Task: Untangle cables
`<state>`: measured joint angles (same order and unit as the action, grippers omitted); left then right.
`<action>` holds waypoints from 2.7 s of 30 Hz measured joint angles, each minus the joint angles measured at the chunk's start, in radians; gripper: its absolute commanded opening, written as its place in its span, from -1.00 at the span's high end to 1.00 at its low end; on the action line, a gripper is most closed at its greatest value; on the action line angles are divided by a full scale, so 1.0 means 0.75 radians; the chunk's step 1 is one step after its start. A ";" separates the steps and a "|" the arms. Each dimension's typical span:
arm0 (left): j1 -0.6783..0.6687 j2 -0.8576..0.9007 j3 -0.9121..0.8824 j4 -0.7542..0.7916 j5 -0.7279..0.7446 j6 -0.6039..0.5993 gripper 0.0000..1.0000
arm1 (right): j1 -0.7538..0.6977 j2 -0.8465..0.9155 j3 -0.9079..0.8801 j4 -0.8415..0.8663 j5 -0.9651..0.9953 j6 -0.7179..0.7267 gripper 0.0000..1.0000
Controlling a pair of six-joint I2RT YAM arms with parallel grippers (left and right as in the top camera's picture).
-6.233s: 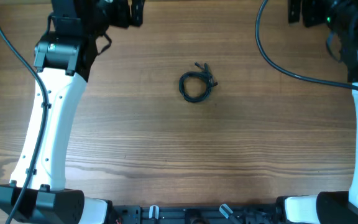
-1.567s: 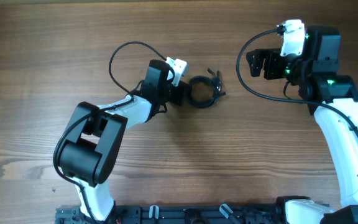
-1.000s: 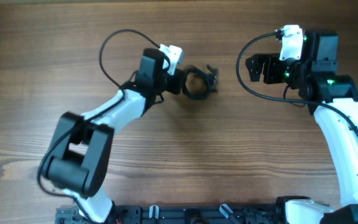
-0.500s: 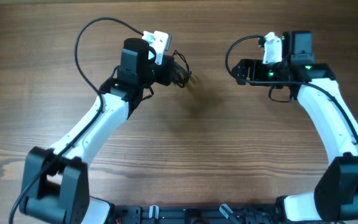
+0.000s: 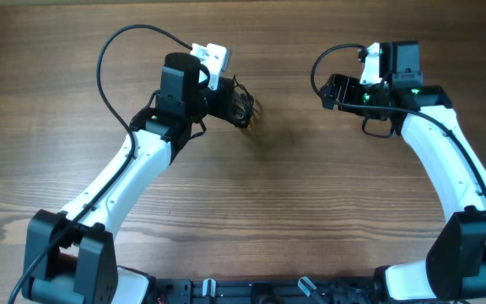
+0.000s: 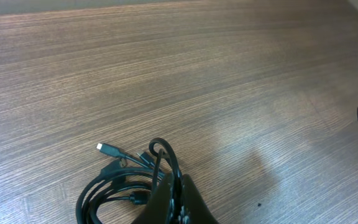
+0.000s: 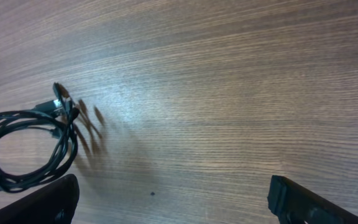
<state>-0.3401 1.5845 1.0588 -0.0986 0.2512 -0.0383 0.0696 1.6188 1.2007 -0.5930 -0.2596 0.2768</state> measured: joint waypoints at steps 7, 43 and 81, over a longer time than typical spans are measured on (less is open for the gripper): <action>0.000 0.000 0.000 -0.007 0.001 0.000 0.92 | 0.000 0.000 0.000 0.073 0.021 0.006 -1.00; -0.062 -0.211 0.226 -0.129 -0.075 0.025 0.92 | 0.207 0.208 -0.001 0.505 -0.693 0.031 -0.55; -0.062 -0.213 0.228 -0.154 -0.102 0.036 0.92 | 0.364 0.208 -0.001 0.566 -0.527 0.478 0.91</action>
<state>-0.3862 1.4246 1.2301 -0.2142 0.1749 -0.0116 0.3424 1.7748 1.1999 -0.1684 -0.6548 0.6353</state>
